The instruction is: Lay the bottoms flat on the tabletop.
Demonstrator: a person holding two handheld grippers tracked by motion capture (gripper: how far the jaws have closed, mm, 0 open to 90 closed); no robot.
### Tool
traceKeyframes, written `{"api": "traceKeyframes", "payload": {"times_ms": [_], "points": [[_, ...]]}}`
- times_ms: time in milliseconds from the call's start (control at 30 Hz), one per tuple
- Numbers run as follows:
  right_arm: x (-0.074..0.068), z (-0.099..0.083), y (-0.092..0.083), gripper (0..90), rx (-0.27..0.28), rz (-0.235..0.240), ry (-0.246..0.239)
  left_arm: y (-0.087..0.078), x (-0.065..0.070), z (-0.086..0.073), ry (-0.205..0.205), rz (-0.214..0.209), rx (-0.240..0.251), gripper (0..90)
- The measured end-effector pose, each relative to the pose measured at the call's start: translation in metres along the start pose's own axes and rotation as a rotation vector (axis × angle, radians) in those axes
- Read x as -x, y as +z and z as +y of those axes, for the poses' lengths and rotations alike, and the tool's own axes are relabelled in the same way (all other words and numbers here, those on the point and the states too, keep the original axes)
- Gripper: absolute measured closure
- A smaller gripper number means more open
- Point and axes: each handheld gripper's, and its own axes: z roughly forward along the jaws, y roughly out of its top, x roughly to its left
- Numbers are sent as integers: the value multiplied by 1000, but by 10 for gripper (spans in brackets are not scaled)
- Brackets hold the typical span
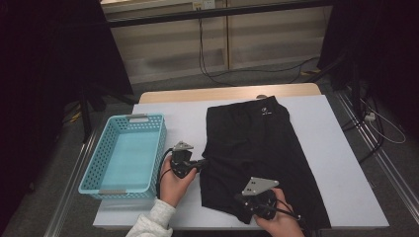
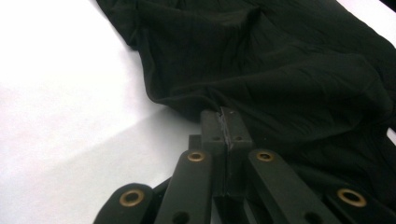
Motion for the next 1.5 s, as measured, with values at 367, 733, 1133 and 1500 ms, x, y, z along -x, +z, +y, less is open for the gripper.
{"api": "traceKeyframes", "payload": {"times_ms": [367,733,1133,1500], "points": [[33,-11,-21,900,45,-69,99,10,-6,-1,-9,34,-8,900],[41,-14,-31,900,27,-122,102,7,-12,-3,-28,45,-16,900],[14,8,-29,732,89,-80,46,6,-8,-3,-19,37,-7,900],[-21,15,7,568,24,5,-61,4,-6,-2,-35,17,10,900]]}}
